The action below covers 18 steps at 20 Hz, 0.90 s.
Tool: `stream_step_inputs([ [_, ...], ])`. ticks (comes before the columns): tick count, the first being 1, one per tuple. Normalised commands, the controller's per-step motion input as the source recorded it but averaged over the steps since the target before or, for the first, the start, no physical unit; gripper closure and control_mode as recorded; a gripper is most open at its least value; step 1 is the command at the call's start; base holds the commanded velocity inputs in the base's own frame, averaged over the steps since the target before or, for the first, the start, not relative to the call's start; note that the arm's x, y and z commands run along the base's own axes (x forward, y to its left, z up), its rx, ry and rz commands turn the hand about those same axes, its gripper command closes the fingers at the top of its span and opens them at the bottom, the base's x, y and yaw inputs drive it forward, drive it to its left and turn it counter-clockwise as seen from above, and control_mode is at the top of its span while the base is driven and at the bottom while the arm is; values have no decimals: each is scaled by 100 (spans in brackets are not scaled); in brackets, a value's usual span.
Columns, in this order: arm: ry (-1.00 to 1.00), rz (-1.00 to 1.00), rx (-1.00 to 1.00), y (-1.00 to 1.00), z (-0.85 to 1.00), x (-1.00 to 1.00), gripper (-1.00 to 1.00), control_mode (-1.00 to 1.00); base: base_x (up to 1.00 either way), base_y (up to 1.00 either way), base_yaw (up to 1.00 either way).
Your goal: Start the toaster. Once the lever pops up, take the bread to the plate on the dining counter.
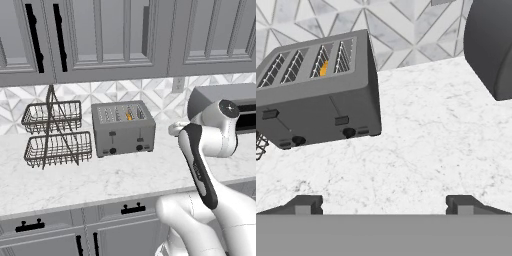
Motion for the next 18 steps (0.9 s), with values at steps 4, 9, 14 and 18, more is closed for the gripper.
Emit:
stream_step_inputs([
  [4, 0, 0, 0, 0, 0, 0, -100, -100, 0, 0, 0],
  [9, 0, 0, 0, 0, 0, 0, -100, -100, 0, 0, 0],
  [14, 0, 0, 0, 0, 0, 0, -100, -100, 0, 0, 0],
  [18, 0, 0, 0, 0, 0, 0, -100, -100, 0, 0, 0],
])
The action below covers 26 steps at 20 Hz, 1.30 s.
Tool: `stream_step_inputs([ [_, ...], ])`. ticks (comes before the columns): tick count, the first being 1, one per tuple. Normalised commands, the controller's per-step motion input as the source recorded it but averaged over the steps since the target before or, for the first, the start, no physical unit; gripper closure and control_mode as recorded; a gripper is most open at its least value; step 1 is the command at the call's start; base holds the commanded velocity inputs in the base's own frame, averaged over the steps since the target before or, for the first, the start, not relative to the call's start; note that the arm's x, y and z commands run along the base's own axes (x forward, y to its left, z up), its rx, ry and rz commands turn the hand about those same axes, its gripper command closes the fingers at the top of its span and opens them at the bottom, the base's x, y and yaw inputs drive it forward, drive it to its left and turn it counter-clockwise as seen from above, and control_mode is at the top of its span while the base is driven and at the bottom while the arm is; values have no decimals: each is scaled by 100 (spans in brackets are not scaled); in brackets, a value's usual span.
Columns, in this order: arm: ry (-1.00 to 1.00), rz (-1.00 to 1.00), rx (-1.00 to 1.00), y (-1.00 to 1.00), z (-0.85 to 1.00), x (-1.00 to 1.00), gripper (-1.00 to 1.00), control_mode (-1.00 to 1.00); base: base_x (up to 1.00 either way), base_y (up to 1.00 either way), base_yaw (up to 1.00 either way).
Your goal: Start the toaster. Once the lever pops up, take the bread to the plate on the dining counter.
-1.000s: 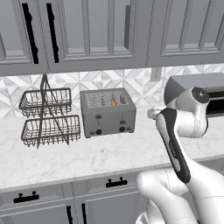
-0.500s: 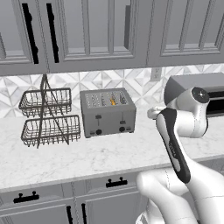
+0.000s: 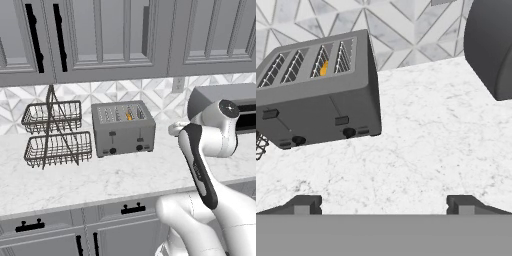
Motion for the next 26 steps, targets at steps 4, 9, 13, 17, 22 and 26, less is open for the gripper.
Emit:
stream_step_inputs([
  [4, 0, 0, 0, 0, 0, 0, -100, -100, 0, 0, 0],
  [9, 0, 0, 0, 0, 0, 0, -100, -100, 0, 0, 0],
  [13, 0, 0, 0, 0, 0, 0, -100, -100, 0, 0, 0],
  [17, 0, 0, 0, 0, 0, 0, -100, -100, 0, 0, 0],
  [22, 0, 0, 0, 0, 0, 0, -100, -100, 0, 0, 0],
  [26, 0, 0, 0, 0, 0, 0, -100, -100, 0, 0, 0],
])
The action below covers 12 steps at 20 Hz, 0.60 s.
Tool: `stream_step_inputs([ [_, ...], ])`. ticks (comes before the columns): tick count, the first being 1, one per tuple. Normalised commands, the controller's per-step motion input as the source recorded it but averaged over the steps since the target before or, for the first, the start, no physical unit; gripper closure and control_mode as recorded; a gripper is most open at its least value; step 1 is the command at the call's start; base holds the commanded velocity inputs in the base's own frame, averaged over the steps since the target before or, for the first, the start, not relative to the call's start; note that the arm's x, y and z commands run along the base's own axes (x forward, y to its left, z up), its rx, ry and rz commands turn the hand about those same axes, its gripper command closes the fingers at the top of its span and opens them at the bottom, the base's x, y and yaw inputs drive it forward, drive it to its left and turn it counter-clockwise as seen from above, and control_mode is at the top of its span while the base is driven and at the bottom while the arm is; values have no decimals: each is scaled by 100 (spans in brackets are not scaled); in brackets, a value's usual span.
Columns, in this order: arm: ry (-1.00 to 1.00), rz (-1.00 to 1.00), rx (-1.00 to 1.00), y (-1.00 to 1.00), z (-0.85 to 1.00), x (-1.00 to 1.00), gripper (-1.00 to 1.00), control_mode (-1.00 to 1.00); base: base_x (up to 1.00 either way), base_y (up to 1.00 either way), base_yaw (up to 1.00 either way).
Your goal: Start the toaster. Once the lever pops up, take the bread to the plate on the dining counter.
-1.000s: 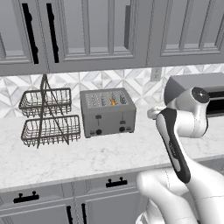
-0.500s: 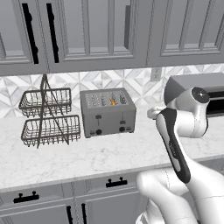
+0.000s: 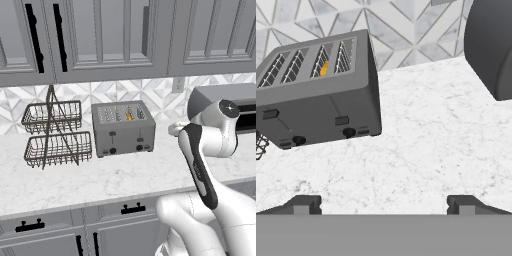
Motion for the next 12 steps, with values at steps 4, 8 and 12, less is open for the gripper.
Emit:
stream_step_inputs([
  [4, 0, 0, 0, 0, 0, 0, -100, -100, 0, 0, 0],
  [8, 0, 0, 0, 0, 0, 0, -100, -100, 0, 0, 0],
  [12, 0, 0, 0, 0, 0, 0, -100, -100, 0, 0, 0],
])
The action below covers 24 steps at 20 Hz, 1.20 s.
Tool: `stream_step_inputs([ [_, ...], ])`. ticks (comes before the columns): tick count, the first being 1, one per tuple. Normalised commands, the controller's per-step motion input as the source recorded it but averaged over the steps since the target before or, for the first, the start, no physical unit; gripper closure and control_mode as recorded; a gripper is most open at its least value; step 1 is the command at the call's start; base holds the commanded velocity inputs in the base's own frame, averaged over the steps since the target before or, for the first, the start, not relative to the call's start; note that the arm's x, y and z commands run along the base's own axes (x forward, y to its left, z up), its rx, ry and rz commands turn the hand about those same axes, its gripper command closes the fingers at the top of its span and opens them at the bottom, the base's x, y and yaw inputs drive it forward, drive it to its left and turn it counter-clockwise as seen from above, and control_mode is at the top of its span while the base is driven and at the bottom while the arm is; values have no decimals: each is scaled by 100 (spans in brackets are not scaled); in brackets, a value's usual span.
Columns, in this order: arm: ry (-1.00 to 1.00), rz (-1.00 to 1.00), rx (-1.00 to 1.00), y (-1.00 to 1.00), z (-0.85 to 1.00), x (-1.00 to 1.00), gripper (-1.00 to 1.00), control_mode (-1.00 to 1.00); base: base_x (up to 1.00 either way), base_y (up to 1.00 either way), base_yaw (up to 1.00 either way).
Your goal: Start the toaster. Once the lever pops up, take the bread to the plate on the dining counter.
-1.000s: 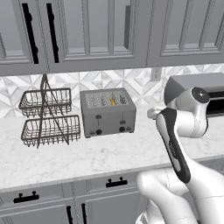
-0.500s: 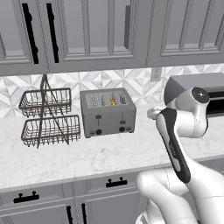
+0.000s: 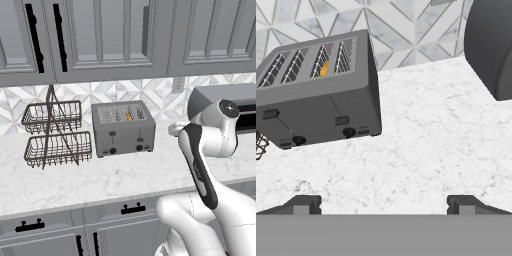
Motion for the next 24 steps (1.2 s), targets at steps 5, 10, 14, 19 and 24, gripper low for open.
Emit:
stream_step_inputs([
  [5, 0, 0, 0, 0, 0, 0, -100, -100, 0, 0, 0],
  [10, 0, 0, 0, 0, 0, 0, -100, -100, 0, 0, 0],
  [14, 0, 0, 0, 0, 0, 0, -100, -100, 0, 0, 0],
  [19, 0, 0, 0, 0, 0, 0, -100, -100, 0, 0, 0],
  [24, 0, 0, 0, 0, 0, 0, -100, -100, 0, 0, 0],
])
